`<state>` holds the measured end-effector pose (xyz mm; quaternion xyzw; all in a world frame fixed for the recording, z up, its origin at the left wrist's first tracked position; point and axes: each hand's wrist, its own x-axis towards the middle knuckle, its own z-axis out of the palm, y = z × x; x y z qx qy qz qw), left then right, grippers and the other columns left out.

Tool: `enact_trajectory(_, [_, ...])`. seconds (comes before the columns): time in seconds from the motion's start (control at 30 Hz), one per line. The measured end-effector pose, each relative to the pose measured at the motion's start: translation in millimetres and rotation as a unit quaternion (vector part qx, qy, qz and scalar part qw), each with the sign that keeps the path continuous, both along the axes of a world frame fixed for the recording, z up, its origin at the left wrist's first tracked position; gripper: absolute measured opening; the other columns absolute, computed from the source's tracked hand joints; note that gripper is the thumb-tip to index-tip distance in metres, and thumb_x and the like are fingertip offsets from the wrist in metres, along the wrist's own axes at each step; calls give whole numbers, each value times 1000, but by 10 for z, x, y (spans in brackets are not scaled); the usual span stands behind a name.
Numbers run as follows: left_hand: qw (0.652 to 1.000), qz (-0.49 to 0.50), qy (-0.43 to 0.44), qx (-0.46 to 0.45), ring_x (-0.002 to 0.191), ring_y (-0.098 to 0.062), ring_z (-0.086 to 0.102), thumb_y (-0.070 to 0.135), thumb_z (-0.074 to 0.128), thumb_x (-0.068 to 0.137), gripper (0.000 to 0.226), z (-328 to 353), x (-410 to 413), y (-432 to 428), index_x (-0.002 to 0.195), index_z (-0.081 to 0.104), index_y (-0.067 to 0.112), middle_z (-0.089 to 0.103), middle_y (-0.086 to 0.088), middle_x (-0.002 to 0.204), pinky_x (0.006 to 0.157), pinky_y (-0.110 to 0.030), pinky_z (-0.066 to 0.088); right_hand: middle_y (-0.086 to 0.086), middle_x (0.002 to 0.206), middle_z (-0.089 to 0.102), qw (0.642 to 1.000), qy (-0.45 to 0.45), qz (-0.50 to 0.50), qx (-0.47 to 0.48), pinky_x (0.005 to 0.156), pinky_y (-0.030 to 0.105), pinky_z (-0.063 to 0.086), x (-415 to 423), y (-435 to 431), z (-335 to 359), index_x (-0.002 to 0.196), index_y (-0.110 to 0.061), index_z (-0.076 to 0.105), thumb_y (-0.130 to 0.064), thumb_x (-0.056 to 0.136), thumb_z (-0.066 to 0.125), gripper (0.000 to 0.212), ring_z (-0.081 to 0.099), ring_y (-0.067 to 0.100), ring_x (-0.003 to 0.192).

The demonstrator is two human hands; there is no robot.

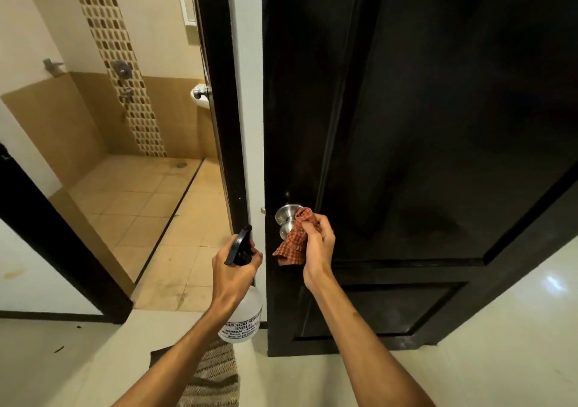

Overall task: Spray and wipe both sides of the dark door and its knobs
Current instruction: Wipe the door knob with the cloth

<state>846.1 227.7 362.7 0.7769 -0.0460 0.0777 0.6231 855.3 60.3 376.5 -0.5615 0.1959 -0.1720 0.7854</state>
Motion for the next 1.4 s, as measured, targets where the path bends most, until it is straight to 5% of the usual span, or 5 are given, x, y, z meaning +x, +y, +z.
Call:
enact_trajectory(0.67, [990,-141,-25,2,66,-21,63,6,78,88,21,-89,203,274,91,66,24,67,-1,78,59,-37,53,18,121,68,930,-24,-120,348,94,45,56,-277,436,-181,123,-11,62,-11,103,52,23,69,29,108])
enact_trajectory(0.8, [981,-192,-28,1,70,-19,66,7,77,88,19,-26,385,468,92,68,23,68,1,81,61,-32,53,9,126,56,952,-67,-288,-84,87,29,57,-286,706,7,114,-17,65,-2,96,64,24,64,23,112])
enact_trajectory(0.93, [977,-209,-35,-11,63,-26,64,4,75,86,23,16,556,599,87,67,25,68,1,79,52,-42,56,8,133,47,711,28,-208,-671,99,37,50,-73,640,105,115,-15,71,-1,85,72,33,47,28,124])
enact_trajectory(1.1, [973,-229,-12,-36,63,-16,63,6,76,89,23,-21,615,621,92,67,28,69,5,85,55,-25,52,13,140,55,402,172,-15,-899,119,53,27,-76,653,-100,116,-20,77,-25,65,91,53,41,37,136])
enact_trajectory(1.4, [973,-227,-8,-46,64,-14,64,6,76,90,22,-125,769,707,93,66,26,67,6,85,53,-23,52,11,143,53,297,235,56,-924,122,53,18,51,646,-117,128,-20,70,-29,72,88,60,39,36,139])
